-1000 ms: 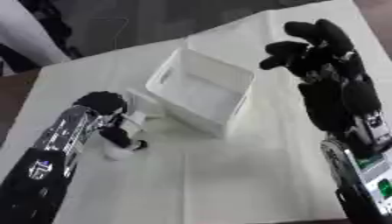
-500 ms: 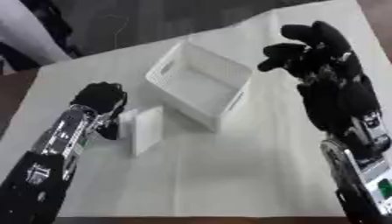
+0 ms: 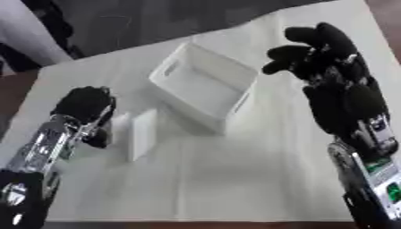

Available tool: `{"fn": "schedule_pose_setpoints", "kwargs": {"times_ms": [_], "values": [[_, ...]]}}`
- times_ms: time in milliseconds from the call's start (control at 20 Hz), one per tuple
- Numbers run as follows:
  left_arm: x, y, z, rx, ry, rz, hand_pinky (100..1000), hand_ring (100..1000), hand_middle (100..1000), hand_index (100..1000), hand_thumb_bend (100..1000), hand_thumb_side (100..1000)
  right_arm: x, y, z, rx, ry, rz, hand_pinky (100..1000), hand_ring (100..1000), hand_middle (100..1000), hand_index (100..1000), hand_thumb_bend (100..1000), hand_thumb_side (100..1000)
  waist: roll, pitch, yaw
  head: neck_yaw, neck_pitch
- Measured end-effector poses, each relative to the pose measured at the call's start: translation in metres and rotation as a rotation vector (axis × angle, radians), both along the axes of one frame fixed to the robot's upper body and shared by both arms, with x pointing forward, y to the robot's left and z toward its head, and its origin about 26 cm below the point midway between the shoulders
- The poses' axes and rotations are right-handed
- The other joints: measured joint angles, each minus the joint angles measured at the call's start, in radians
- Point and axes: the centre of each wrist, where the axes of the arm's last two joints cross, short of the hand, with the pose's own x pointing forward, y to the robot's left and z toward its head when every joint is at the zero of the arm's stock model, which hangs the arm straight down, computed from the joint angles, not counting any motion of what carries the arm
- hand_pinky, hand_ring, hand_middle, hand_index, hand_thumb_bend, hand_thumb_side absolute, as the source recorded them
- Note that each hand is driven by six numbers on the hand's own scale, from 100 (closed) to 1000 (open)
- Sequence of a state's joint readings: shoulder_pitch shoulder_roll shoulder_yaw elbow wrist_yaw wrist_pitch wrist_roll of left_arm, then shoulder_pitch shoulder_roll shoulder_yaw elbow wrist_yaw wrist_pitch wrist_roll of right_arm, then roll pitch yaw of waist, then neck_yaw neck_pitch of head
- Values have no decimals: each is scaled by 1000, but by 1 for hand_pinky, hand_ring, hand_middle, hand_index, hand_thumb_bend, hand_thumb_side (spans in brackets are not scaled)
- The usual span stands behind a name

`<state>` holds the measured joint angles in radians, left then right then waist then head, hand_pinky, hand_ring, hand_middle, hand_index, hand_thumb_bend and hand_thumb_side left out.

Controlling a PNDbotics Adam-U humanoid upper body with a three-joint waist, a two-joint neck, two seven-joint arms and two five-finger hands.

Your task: Pick up objects on the table and place them in the box.

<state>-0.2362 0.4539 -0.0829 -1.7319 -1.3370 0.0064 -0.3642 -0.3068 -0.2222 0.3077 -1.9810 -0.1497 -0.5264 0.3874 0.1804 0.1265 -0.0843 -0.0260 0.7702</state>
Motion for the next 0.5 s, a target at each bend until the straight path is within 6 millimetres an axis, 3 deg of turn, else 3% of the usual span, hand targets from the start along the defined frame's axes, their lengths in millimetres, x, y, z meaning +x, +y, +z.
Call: {"fn": "schedule_pose_setpoints", "kwargs": {"times_ms": [250, 500], "values": [[-22, 22, 10, -132, -80, 73, 100, 105, 111, 216, 100, 100, 0, 0, 0, 0, -1, 0, 743, 828, 897, 999, 100, 893, -5, 0, 0, -1, 0], [-32, 36, 17, -340, -130, 107, 100, 100, 100, 205, 100, 100, 0, 0, 0, 0, -1, -1, 742, 828, 897, 998, 100, 895, -12, 4, 0, -1, 0]]}}
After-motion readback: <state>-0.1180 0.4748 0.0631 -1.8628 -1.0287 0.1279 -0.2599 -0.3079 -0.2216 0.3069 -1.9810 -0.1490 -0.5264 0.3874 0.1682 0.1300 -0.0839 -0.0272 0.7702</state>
